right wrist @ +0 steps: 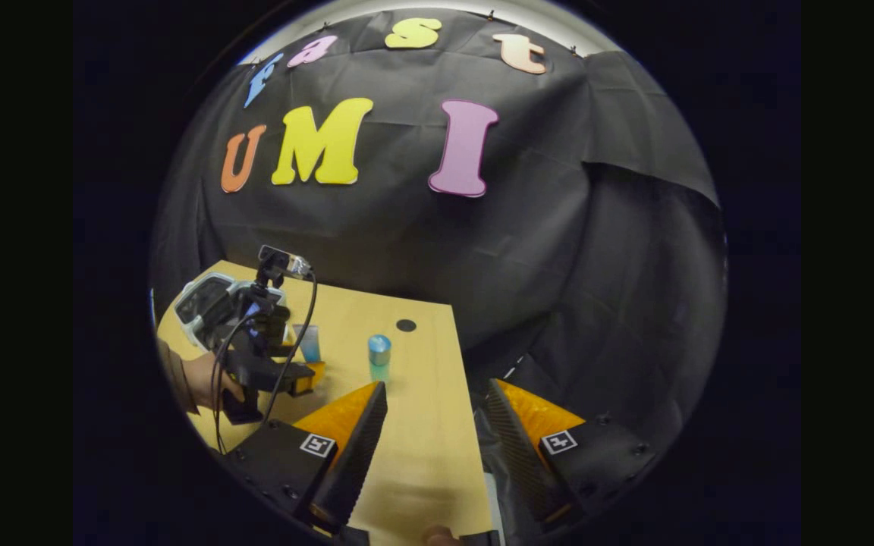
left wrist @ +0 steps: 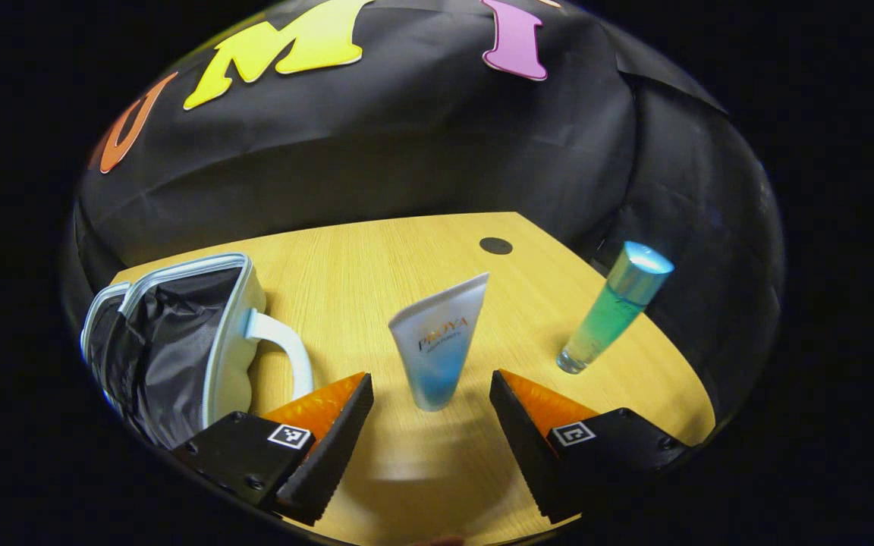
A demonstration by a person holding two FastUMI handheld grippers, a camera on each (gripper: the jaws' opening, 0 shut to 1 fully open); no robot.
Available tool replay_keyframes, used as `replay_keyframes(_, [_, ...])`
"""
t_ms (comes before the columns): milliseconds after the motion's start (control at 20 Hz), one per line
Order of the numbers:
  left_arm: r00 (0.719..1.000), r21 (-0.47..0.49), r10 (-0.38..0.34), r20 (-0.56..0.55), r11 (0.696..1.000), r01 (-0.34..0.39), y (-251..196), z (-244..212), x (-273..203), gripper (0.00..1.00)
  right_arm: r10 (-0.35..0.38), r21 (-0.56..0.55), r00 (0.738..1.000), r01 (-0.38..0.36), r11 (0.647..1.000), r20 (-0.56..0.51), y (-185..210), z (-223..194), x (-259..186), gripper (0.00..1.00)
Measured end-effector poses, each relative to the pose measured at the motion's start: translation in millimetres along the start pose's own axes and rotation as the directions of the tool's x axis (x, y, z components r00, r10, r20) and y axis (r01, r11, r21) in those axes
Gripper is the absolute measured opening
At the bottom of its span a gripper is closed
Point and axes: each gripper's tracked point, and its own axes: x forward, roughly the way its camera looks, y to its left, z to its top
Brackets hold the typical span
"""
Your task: First open the suitcase, pack the skin care products into it, and then close the suitcase.
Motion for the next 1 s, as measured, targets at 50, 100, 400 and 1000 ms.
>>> replay_keyframes(50, [1.0,-0.001,0.01,0.003,1.0,-0.01,2.6,1.9,7.4,0.98,-0.005,0.0,1.0,0.005,1.0,-0.012,-4.7,-4.9,1.3,0.8])
replay_keyframes(100, [1.0,-0.006,0.021,0.003,1.0,-0.021,5.2,1.0,14.7,0.97,-0.007,0.002,1.0,0.007,1.0,-0.022,-8.7,-10.8,2.0,0.8])
replay_keyframes(400, [1.0,-0.026,0.006,-0.004,1.0,-0.006,-1.2,3.1,31.7,0.72,-0.01,-0.002,0.999,0.01,1.0,-0.053,-15.5,-23.7,11.1,0.8])
replay_keyframes(1000, [0.999,-0.022,-0.007,0.033,1.0,0.008,4.3,28.3,-80.8,0.46,0.167,-0.008,0.984,-0.167,0.986,-0.057,82.0,-17.7,101.9,0.8])
